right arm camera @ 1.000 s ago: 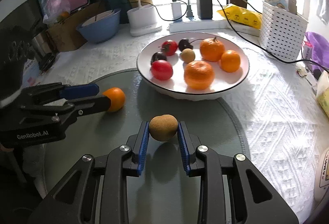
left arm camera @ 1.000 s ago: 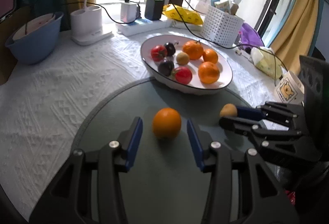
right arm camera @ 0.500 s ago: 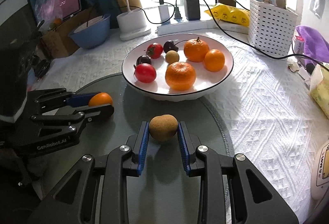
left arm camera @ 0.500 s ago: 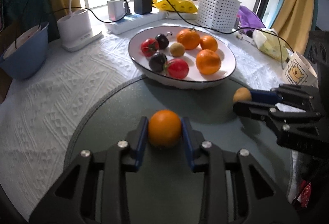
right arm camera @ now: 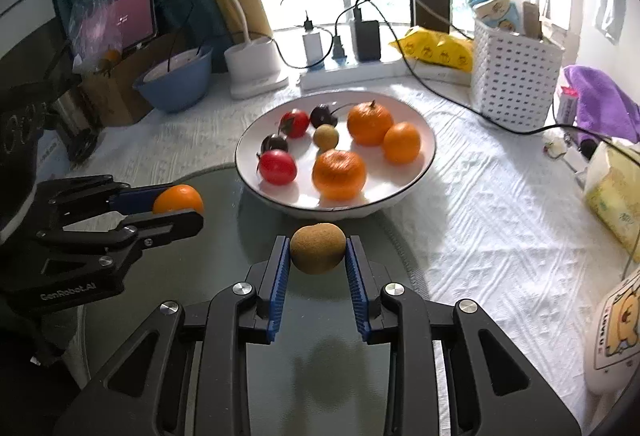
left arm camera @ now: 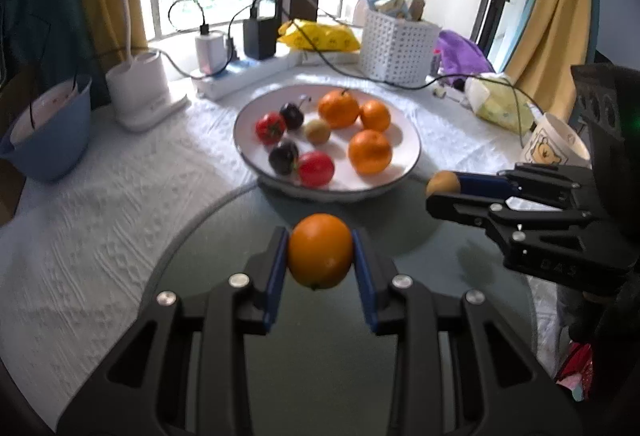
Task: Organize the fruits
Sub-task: 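Grasp a brown kiwi with the right tool while the left tool grasps an orange, then carry the orange and kiwi onto the white plate and open both tools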
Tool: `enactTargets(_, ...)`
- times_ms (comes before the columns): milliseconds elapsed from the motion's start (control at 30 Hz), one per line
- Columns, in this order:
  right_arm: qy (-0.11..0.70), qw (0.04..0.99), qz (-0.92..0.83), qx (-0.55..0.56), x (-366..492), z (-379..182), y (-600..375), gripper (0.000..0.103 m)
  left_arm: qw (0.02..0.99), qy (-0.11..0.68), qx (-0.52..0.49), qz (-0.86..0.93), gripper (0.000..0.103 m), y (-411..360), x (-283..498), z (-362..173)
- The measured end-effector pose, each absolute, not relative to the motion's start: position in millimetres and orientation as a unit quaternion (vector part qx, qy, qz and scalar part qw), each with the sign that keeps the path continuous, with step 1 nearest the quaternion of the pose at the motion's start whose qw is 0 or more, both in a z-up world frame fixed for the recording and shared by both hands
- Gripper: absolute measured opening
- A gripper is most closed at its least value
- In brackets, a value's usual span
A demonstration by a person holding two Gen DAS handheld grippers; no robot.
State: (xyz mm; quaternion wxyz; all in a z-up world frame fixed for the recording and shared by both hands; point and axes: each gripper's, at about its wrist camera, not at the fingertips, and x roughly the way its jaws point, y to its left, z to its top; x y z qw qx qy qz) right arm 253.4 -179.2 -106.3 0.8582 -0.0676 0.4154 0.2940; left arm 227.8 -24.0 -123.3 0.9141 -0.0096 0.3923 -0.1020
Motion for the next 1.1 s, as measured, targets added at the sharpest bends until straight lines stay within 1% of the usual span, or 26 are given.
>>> enactTargets(567, 0.401, 0.869, 0.283, -0.064, 280.3, -91.5, -191.3, 0.03, 0.92, 0.372, 0.008, -0.125, 0.033, -37.5, 257.4, -103.5)
enactTargets(1100, 0.408, 0.867, 0.281, -0.052, 315.0, -100.6, -196.3, 0.03, 0.915, 0.381, 0.011, -0.131, 0.033, -42.7, 306.2, -112.4)
